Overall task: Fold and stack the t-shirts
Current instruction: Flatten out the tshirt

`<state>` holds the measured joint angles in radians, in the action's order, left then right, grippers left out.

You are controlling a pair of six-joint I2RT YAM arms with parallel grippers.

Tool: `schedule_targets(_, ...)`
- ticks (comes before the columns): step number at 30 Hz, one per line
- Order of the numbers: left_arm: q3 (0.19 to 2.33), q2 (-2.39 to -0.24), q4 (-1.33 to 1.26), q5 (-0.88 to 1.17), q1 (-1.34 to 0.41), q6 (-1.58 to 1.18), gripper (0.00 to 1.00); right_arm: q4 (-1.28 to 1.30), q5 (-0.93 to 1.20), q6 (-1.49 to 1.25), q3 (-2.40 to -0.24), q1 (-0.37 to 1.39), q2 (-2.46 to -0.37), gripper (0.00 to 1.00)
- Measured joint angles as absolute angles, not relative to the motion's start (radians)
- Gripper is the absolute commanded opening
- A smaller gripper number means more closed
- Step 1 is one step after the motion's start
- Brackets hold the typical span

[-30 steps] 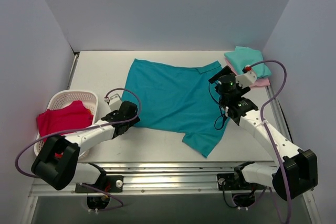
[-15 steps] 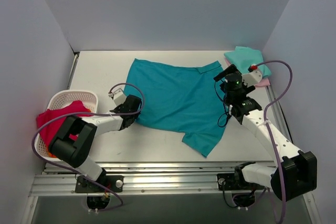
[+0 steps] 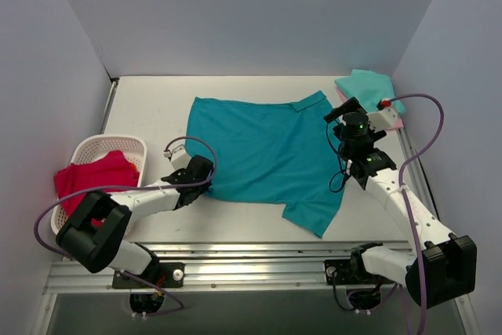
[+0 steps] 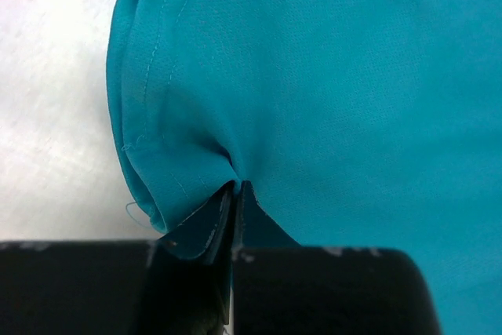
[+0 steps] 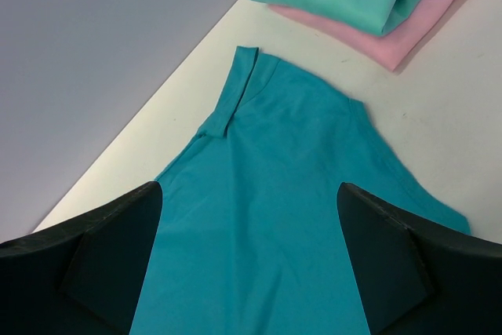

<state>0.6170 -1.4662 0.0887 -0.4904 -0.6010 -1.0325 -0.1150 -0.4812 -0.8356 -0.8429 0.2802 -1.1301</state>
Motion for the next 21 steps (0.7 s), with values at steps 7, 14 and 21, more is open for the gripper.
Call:
schedule_targets(7, 0.524, -1.275, 0.283, -0.494, -0.668, -1.086, 0.02, -0.115, -0.478, -0.836, -0.828, 0.273, -1.097, 0.89)
schedule_targets(14, 0.491, -1.180, 0.386, -0.504, -0.714, -1.118, 0.83, -0.115, -0.474, -0.835, -0.824, 0.268, -1.070, 0.91)
schedule_targets(21, 0.690, -1.118, 0.578, -0.623, -0.766, -1.089, 0.96, -0.179, -0.453, -0.791, -0.817, 0.268, -1.093, 0.95)
